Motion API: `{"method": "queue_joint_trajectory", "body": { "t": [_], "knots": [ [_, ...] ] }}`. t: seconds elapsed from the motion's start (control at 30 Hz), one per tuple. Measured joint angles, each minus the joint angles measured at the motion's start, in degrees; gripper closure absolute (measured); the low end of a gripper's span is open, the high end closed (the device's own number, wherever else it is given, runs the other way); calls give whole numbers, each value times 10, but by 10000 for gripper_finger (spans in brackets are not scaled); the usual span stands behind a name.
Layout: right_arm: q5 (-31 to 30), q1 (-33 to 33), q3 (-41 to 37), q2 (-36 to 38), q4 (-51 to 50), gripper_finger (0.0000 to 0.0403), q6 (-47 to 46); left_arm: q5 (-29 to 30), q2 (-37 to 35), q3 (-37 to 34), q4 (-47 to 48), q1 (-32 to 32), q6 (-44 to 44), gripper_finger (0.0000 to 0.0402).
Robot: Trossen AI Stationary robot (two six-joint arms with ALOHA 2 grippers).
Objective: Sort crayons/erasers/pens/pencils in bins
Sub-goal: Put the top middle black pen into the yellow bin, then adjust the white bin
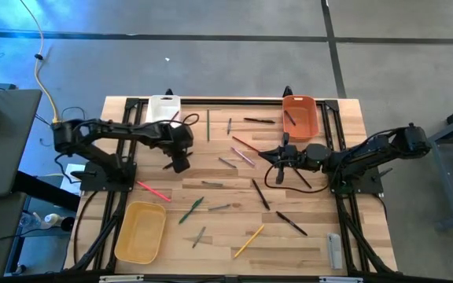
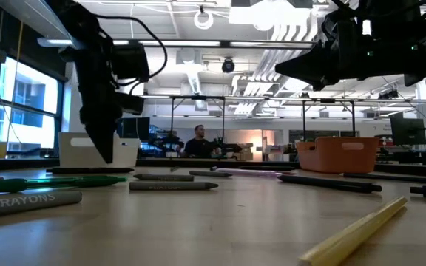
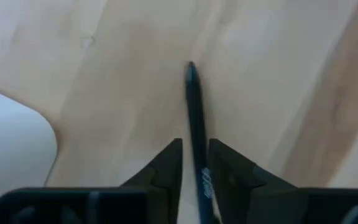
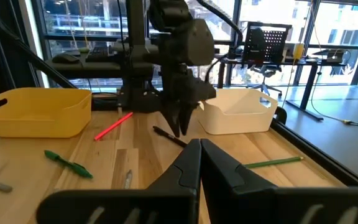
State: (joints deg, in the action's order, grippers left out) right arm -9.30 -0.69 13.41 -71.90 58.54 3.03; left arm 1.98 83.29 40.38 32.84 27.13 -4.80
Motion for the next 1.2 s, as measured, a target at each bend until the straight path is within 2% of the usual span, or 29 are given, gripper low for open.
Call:
{"method": "queue_joint_trajectory", "body": {
  "t": [0.13, 0.27, 0.77, 1.07, 1.2],
  "knots": [
    [0, 0, 0, 0, 3, 403, 0, 4, 17, 0, -11, 8, 16, 289],
    [0, 0, 0, 0, 5, 403, 0, 5, 25, 2, -17, 14, 16, 272],
    [0, 0, 0, 0, 5, 403, 0, -6, 31, 1, -22, 12, 25, 299],
    [0, 0, 0, 0, 5, 403, 0, -11, 31, 1, -6, -13, 12, 285],
    [0, 0, 0, 0, 5, 403, 0, -39, 36, -2, 0, -31, -3, 274]
  ]
}}
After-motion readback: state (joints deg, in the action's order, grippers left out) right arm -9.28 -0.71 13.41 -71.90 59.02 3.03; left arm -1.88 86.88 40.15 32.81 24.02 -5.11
